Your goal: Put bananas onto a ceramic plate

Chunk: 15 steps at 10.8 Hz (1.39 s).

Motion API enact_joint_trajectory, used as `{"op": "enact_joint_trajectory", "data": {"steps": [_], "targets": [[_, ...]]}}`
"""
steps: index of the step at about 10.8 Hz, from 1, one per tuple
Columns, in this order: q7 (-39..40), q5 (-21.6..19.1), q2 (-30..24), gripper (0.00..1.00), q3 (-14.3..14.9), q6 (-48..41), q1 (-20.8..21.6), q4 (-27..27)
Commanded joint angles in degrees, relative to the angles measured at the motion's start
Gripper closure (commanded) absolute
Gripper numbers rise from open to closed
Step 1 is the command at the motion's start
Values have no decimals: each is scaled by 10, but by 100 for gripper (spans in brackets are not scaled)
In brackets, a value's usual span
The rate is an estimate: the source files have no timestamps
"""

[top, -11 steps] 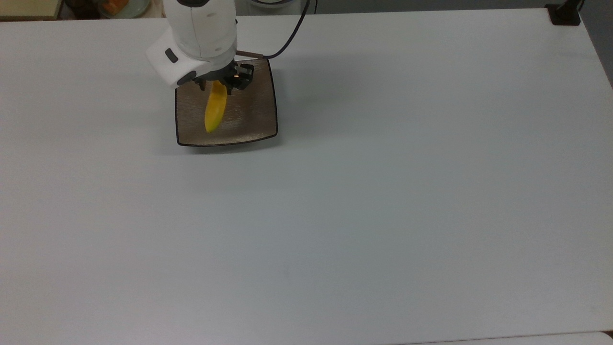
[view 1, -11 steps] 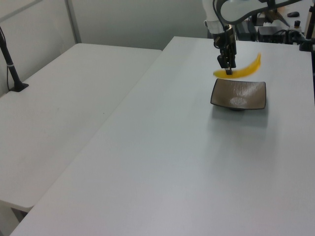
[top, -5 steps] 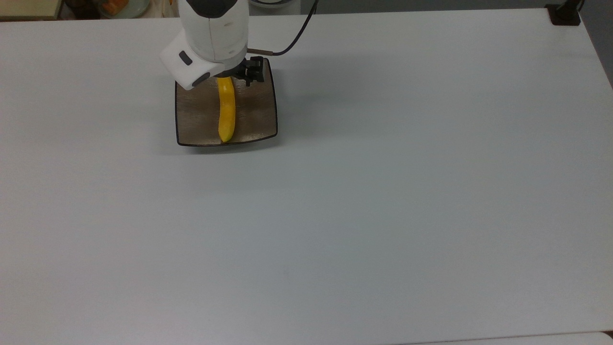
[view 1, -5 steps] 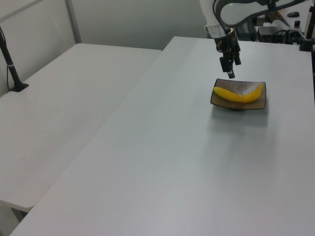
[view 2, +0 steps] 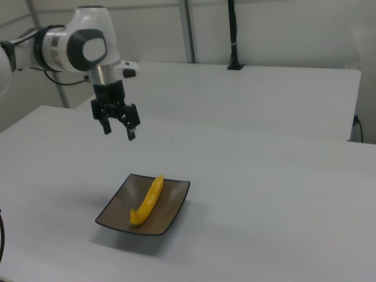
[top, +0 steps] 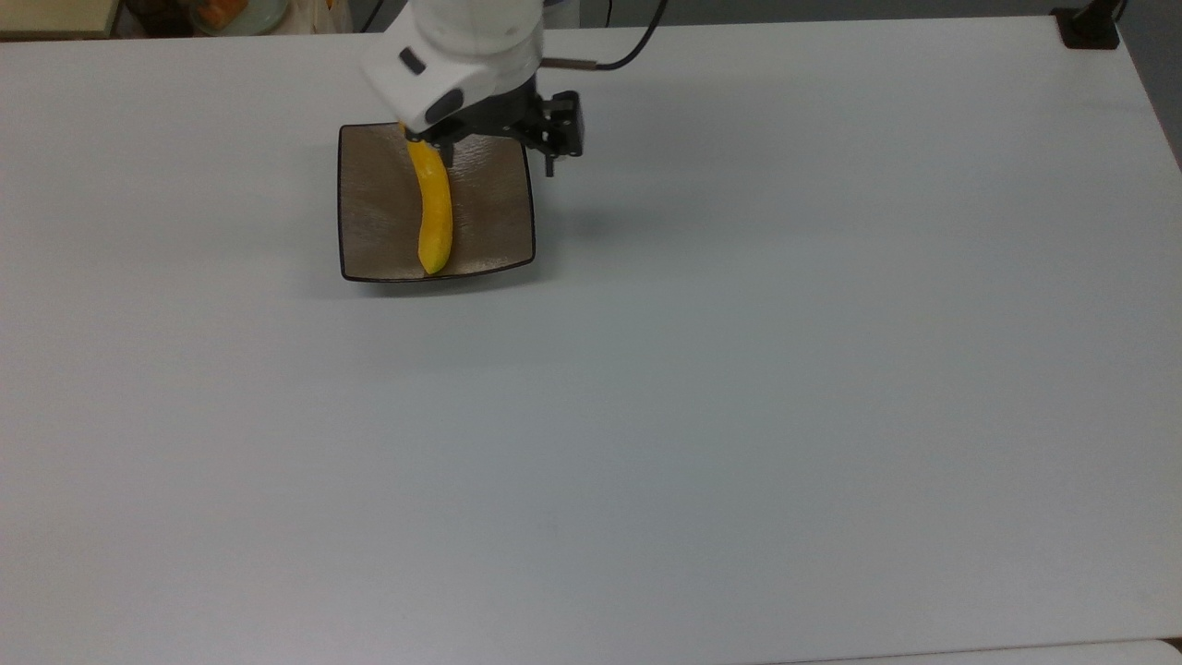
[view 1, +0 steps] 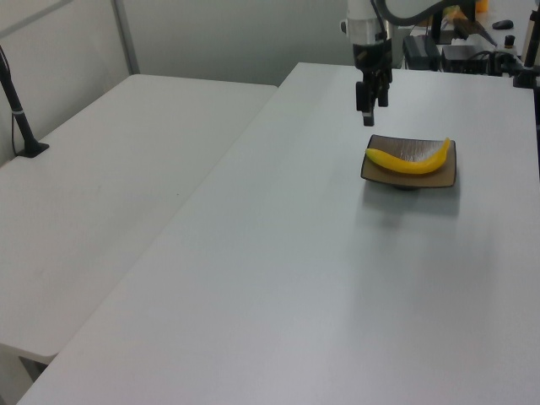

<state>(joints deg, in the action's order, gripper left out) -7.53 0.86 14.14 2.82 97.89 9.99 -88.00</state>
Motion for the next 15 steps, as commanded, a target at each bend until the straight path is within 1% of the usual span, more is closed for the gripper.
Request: {"op": "enact_joint_trajectory", "data": {"steps": [1,2,4,6,9,10,11,12,13,14,15], "targets": [[-26,-1,-68,0,-62,44,-25,-51],[-26,9,-84,0,-81,44,-36,-68],[-25,19,-98,0,-102,46,-41,-105],[-19,20,-124,0,-104,46,-35,-156],[-20,19,-150,0,-104,66,-55,-171],[-20,19,-160,0,-102,65,-59,-171],[-19,19,-161,0,-94,59,-58,-170],[-17,20,-164,0,-74,51,-51,-168],[-8,20,-164,0,-60,48,-46,-166],[20,20,-163,0,-58,49,-46,-166],[38,27,-163,0,-48,48,-47,-165]]}}
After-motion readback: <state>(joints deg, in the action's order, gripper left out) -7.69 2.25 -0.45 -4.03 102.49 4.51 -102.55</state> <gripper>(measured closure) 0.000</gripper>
